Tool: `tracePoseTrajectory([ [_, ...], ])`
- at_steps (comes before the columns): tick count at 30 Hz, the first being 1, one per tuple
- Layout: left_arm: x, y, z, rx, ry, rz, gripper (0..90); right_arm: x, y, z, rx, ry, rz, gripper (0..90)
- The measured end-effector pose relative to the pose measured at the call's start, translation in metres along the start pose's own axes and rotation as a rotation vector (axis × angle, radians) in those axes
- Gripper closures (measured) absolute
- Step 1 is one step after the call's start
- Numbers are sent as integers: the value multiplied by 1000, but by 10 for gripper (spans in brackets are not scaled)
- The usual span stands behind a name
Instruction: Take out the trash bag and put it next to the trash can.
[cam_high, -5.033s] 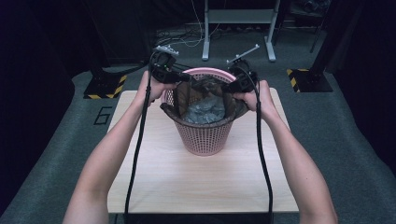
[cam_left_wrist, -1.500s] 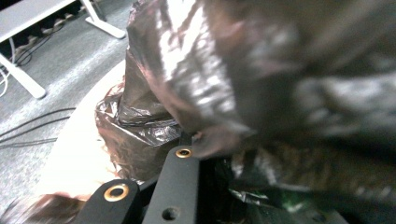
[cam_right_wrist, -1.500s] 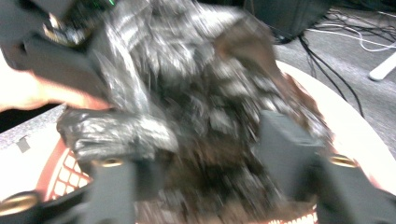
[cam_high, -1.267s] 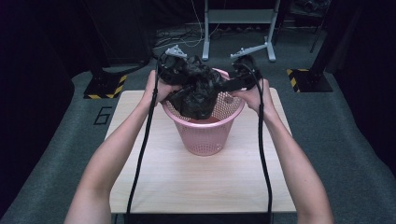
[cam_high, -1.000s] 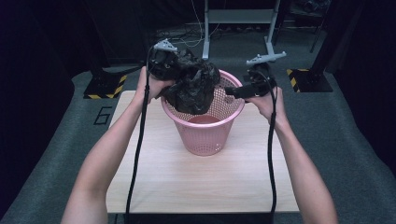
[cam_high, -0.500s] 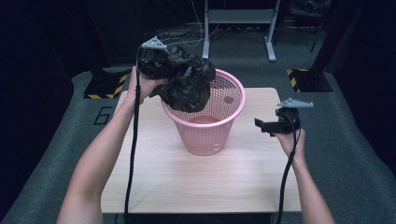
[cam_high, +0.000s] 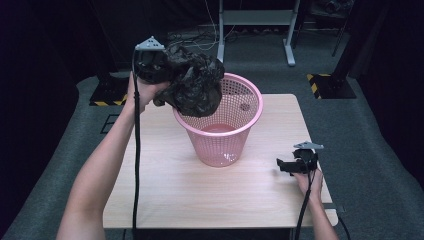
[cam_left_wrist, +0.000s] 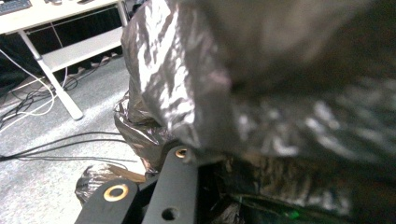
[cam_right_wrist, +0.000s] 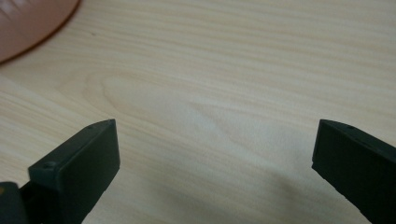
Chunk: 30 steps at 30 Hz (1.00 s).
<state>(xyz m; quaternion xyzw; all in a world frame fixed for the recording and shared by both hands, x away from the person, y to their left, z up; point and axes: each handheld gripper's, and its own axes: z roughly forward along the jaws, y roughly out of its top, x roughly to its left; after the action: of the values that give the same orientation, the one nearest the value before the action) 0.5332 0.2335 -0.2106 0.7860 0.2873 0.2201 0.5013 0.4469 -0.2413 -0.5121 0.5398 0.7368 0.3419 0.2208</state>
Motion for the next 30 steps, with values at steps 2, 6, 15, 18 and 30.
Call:
tracePoseTrajectory([
  [2, 3, -1, -4, -9, 3, -6, 853, 0, -5, 3, -2, -3, 8, 0],
  [6, 8, -3, -10, -31, 9, -25, 854, -2, -13, 8, 16, -3, 20, 6],
  [15, 19, -15, -27, -65, 35, -64, 853, -3, -14, 7, 12, -5, 30, 18],
  [18, 24, -20, -33, -76, 48, -78, 853, -1, -13, 8, 21, -16, 11, 20],
  [30, 36, -32, -52, -102, 112, -107, 854, -1, -13, 8, 16, -8, 11, 31],
])
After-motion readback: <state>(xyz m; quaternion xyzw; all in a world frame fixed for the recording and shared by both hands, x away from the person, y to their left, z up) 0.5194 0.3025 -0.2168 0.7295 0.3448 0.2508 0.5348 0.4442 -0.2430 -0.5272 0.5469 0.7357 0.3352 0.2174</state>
